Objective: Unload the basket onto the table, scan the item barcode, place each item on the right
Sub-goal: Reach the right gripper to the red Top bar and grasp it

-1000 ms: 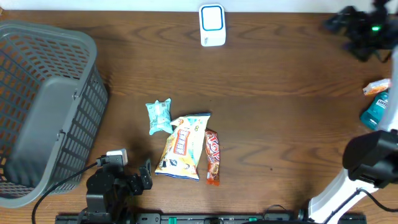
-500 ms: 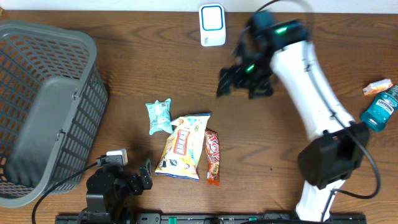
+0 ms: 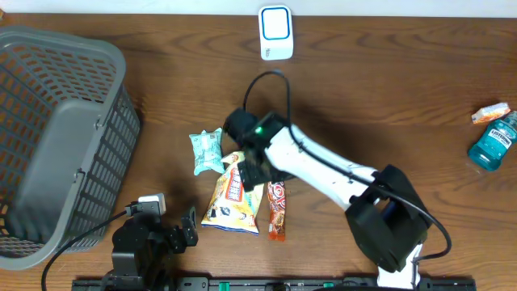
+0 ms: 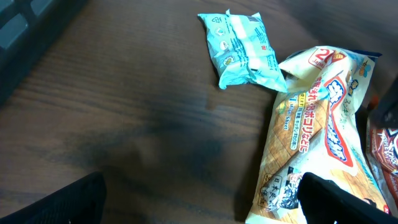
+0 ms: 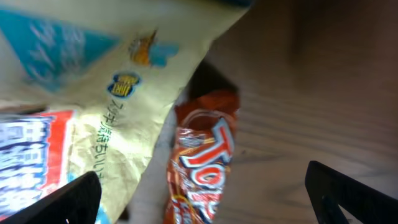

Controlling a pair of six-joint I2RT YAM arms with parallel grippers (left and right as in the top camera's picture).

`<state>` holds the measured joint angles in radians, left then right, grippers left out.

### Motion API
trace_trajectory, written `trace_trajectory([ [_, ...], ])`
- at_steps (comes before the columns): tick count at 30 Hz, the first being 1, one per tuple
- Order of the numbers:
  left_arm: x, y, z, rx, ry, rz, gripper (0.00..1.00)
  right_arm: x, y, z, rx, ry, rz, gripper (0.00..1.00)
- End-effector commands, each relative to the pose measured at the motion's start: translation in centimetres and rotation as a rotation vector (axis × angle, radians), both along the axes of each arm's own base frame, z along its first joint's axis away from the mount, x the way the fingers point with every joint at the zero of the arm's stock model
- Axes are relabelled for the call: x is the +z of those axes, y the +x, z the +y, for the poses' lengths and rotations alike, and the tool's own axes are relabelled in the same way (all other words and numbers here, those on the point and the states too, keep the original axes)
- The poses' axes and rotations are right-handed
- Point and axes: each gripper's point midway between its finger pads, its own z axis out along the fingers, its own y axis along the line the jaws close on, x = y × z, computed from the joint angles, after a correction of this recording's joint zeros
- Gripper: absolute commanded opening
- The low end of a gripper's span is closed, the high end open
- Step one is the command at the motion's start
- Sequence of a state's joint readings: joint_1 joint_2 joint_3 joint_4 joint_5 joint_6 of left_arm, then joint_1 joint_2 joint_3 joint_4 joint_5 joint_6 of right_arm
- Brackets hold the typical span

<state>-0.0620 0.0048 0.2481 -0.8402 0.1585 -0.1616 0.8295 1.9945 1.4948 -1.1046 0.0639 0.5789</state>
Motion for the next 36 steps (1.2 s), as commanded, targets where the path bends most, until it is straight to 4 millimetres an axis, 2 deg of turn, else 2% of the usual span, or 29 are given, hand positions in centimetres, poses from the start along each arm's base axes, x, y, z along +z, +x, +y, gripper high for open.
trace_trajectory([
  [1,-1.6,-0.8,-0.1,-0.002,-0.006,0.065,0.98,-0.9,0.2,-0.4,-0.025,-0.055,-0.067,0.99],
  [3,-1.6,-0.8,-0.1,-0.002,-0.006,0.065,0.98,-1.3,0.6,-0.7,-0.008,-0.093,-0.127,0.99],
  [6,-1.6,-0.8,-0.1,-0.002,-0.006,0.065,0.98,-1.7,1.0,-2.3,-0.031,-0.189,-0.219,0.95],
  [14,-1.6,-0.8,-0.1,-0.002,-0.006,0.065,0.98,-3.5,0.8,-3.0,-0.025,-0.195,-0.238,0.86],
  [16,-1.6,-0.8,-0.1,-0.002,-0.006,0.065,0.98,-3.6,0.8,-2.9,-0.025,-0.190,-0.243,0.81],
  [19,-1.6,-0.8,-0.1,-0.002,-0.006,0.065,0.98,-3.7,0.7,-3.0,-0.025,-0.193,-0.238,0.68],
  [24,-1.6,-0.8,-0.1,-0.002,-0.006,0.065,0.98,-4.4,-0.2,-3.5,-0.017,-0.206,-0.205,0.60],
  [28,-1.6,-0.8,-0.1,-0.002,-0.006,0.065,0.98,-5.0,-1.4,-3.3,-0.019,-0.183,-0.145,0.44],
  [30,-1.6,-0.8,-0.1,-0.002,-0.006,0.065,0.98,-5.0,-1.6,-3.2,-0.020,-0.174,-0.129,0.22],
  [32,-1.6,-0.8,-0.1,-0.002,-0.006,0.065,0.98,-5.1,-1.9,-3.0,-0.009,-0.164,-0.113,0.06],
  [33,-1.6,-0.8,-0.1,-0.002,-0.006,0.065,0.98,-5.1,-1.9,-3.0,-0.006,-0.164,-0.110,0.01],
  [36,-1.6,-0.8,-0.1,-0.002,-0.006,0.065,0.98,-5.0,-1.8,-3.0,0.020,-0.166,-0.106,0.01],
])
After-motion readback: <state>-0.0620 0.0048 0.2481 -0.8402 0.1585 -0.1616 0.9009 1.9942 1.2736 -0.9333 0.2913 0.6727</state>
